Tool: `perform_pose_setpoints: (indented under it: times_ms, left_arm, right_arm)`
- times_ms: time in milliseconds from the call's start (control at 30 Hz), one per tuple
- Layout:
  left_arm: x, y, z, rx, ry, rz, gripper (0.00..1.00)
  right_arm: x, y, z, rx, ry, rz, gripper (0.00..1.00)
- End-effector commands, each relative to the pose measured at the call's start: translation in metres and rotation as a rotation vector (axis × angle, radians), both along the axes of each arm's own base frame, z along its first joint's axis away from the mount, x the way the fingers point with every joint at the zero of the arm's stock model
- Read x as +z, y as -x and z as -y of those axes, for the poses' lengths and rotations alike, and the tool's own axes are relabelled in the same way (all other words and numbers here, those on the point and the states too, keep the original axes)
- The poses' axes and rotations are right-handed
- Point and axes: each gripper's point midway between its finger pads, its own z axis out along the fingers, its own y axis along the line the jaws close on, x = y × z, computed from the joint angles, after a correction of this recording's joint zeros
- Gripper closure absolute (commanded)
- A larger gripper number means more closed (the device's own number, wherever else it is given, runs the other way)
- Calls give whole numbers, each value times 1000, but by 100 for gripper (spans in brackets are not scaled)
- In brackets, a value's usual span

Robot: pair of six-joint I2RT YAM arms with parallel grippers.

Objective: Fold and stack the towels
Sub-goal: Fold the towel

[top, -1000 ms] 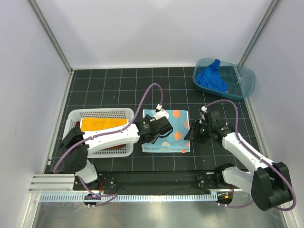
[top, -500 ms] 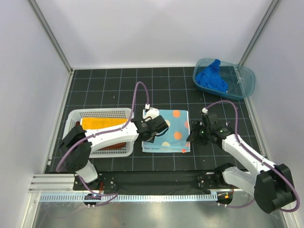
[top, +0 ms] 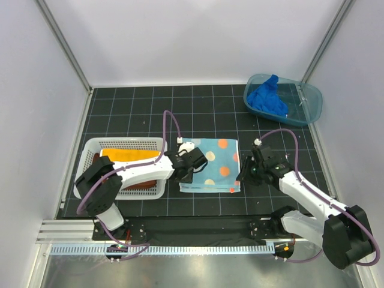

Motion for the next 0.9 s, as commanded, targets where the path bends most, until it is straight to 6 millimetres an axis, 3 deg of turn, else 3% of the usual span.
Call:
perform_pose_setpoints:
  times_ms: [0,233,400,600,733,867]
  left_arm:
    - [-10,-8,6,42,50,-9,59]
    - [-26,-7,1,70,72,-38,62]
    - [-31,-6,2,66,87,-61,70]
    - [-21,-7,8,47,113,-53,88]
    - [-10,-9,9,34,117,-43,95]
    - [-3,-9,12,7,118,-45,94]
  right_arm:
    - [-1,-6,-1,-15,1,27,62]
    - [-3,-6,1,-15,13,27,62]
    - [-4,-5,2,-18,17,27,62]
    - [0,-6,2,-16,15,34,62]
    - [3,-6,1,-14,11,40,62]
    - [2,-6,0,-9,7,37,62]
